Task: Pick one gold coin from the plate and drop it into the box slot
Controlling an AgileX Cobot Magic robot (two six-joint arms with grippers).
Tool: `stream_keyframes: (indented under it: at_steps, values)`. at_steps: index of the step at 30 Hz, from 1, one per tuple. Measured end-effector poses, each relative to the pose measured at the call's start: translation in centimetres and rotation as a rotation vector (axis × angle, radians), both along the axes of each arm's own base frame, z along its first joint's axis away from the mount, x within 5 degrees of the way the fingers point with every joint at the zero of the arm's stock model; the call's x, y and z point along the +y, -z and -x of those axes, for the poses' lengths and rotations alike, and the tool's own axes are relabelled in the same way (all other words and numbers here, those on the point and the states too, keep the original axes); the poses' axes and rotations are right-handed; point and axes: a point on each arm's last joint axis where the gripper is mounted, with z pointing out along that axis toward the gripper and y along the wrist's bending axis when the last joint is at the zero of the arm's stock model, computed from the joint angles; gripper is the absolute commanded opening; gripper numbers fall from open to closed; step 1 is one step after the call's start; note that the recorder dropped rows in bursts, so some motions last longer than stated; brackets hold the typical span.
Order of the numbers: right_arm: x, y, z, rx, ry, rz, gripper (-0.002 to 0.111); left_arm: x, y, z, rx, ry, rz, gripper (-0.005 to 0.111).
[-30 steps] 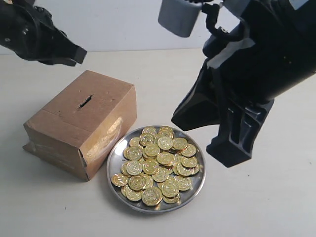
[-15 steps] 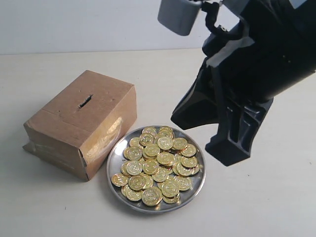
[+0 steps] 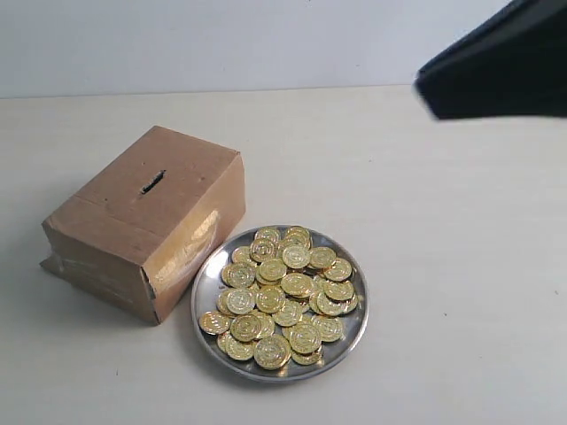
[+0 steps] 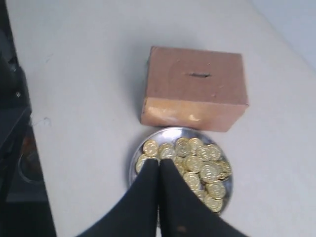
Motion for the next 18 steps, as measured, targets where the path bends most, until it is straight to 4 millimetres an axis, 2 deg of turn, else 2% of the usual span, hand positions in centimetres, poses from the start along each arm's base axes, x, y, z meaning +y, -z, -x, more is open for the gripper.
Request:
stream_keyframes:
  at_steps: [1,2,3,5,6,8,9,14,18]
  values:
    - [-1.5,-1.0,1.0,-0.053,0.059,-0.031,0.000,0.8,-0.6,2.3,-0.068,-0.032,0.015,0.000]
    - [-2.3,-1.4,1.6,-0.086,0.093,-0.045,0.000,1.1,-0.8,3.3,-0.098,-0.042,0.021,0.000]
    - [-3.9,-2.4,3.1,-0.154,0.163,-0.073,0.000,1.4,-1.1,5.2,-0.151,-0.047,0.034,0.000]
    - [-5.1,-3.1,4.9,-0.228,0.220,-0.100,0.000,1.7,-1.3,6.8,-0.195,-0.049,0.043,0.000]
    - [-6.0,-3.7,6.8,-0.295,0.266,-0.120,0.000,2.0,-1.3,8.2,-0.235,-0.049,0.051,0.000]
    - [-6.6,-4.1,8.9,-0.363,0.285,-0.143,0.000,2.3,-1.4,9.7,-0.274,-0.049,0.059,0.000]
    - [-7.0,-4.3,10.7,-0.415,0.287,-0.166,0.000,2.5,-1.3,11.0,-0.309,-0.049,0.067,0.000]
    - [-8.1,-4.3,16.0,-0.570,0.284,-0.227,0.000,3.0,-1.1,13.6,-0.381,-0.048,0.082,0.000]
    - [-8.4,-4.1,17.1,-0.602,0.283,-0.234,0.000,3.0,-0.5,13.7,-0.376,-0.053,0.081,0.000]
